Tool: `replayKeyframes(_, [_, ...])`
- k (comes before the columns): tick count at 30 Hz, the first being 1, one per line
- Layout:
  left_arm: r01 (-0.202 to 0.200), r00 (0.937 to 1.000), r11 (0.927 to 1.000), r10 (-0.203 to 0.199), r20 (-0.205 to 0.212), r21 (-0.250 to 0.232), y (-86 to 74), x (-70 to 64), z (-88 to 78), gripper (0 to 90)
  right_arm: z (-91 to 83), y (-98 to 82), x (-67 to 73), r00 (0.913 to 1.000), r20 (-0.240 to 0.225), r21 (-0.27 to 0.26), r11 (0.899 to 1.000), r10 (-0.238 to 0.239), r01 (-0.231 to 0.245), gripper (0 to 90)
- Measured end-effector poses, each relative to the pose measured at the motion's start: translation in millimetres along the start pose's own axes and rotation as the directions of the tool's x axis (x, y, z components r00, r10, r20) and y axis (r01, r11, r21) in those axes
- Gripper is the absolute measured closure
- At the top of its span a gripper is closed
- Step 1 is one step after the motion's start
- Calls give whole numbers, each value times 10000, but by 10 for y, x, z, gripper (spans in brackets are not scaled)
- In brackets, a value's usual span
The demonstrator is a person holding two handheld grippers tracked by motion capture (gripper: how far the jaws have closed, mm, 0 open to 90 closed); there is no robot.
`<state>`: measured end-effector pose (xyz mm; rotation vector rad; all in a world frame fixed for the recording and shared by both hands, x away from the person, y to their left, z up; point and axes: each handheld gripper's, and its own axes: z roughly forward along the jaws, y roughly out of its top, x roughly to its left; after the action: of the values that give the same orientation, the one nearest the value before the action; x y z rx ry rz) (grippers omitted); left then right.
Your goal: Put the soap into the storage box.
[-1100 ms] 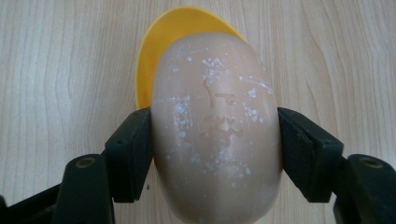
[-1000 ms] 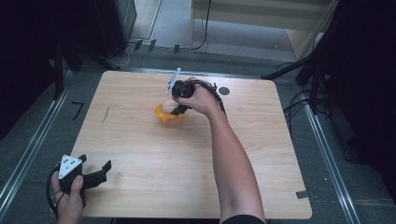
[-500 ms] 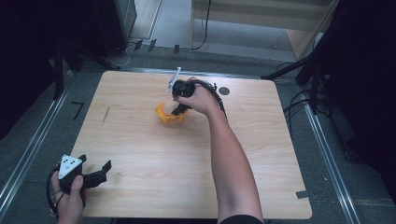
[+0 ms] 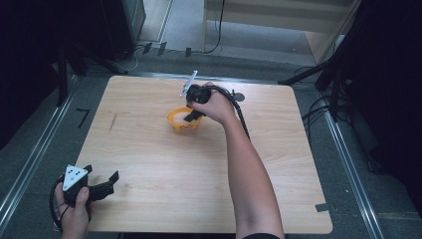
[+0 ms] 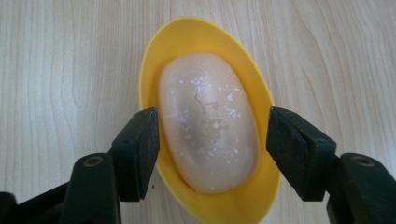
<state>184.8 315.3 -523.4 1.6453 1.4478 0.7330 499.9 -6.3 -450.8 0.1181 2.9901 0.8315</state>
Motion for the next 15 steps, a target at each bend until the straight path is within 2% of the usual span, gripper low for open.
replayKeyframes(8, [-13,10000,10000,13,-16,21,1,-3,1,43,-82,-229,56,9983,22,-690,9959,583,-580,338])
replayKeyframes(10, [9,10000,10000,-9,-33,-5,0,-3,3,42,-96,-305,73,9977,172,-805,9947,652,-636,338])
replayKeyframes(13, [6,10000,10000,-5,-55,7,1,-6,3,43,-114,-411,99,9964,74,-1062,9908,847,-834,329])
replayKeyframes(15, [1,9999,10000,-1,-106,22,1,-9,3,43,-137,-477,133,9928,114,-1320,9844,1192,-1167,320])
